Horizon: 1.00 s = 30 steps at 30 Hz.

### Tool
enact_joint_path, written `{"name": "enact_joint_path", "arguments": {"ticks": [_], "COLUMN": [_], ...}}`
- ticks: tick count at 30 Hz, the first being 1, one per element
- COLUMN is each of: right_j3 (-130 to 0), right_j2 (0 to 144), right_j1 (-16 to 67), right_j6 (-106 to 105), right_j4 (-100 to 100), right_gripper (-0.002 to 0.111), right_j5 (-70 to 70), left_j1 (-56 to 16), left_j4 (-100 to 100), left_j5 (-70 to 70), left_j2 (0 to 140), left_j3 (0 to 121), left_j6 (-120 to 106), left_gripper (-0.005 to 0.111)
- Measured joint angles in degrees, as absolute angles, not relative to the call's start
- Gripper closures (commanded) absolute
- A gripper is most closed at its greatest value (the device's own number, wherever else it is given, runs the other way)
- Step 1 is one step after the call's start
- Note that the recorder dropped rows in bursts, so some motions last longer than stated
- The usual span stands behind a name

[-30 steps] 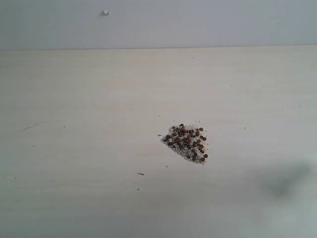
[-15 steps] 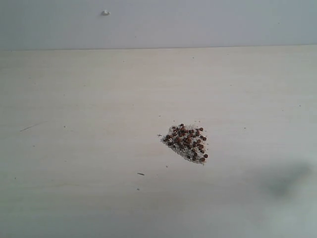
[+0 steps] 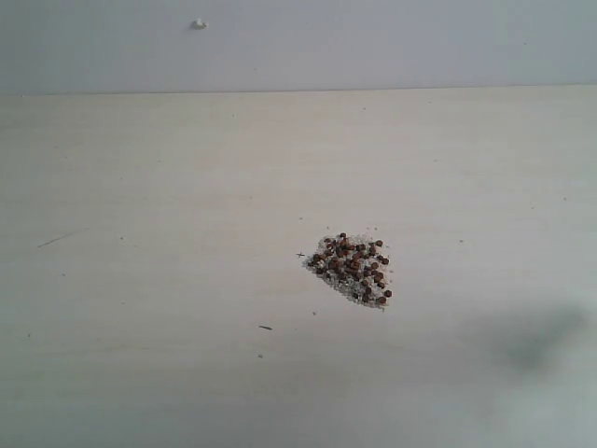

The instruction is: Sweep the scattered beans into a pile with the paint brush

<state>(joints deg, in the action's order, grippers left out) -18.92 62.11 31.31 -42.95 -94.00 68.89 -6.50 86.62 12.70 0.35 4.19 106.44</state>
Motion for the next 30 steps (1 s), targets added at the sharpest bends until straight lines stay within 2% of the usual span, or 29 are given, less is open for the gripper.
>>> {"name": "enact_joint_path", "arguments": {"ticks": [11, 17, 22, 30], "right_j3": [-18.9, -19.8, -22.9, -26.0], "right_j2": [62.7, 70.2, 75.2, 74.1], "right_j1": [31.3, 31.3, 31.3, 31.3], "right_j6": [-43.0, -41.5, -38.9, -40.7], "right_j4": [-99.5, -100.8, -100.9, -100.8], "right_gripper": [0.108, 0.108, 0.108, 0.108], "right_j5": [69.1, 69.4, 65.8, 62.3], "left_j1": [-6.5, -6.5, -6.5, -6.5], "left_j4": [86.6, 86.6, 86.6, 86.6], "left_j5": [12.7, 12.7, 12.7, 12.7], "left_j2": [0.4, 0.4, 0.4, 0.4], "left_j3": [4.2, 4.2, 4.2, 4.2], "left_j6": [106.4, 106.4, 106.4, 106.4], "left_gripper": [0.107, 0.107, 0.107, 0.107]}}
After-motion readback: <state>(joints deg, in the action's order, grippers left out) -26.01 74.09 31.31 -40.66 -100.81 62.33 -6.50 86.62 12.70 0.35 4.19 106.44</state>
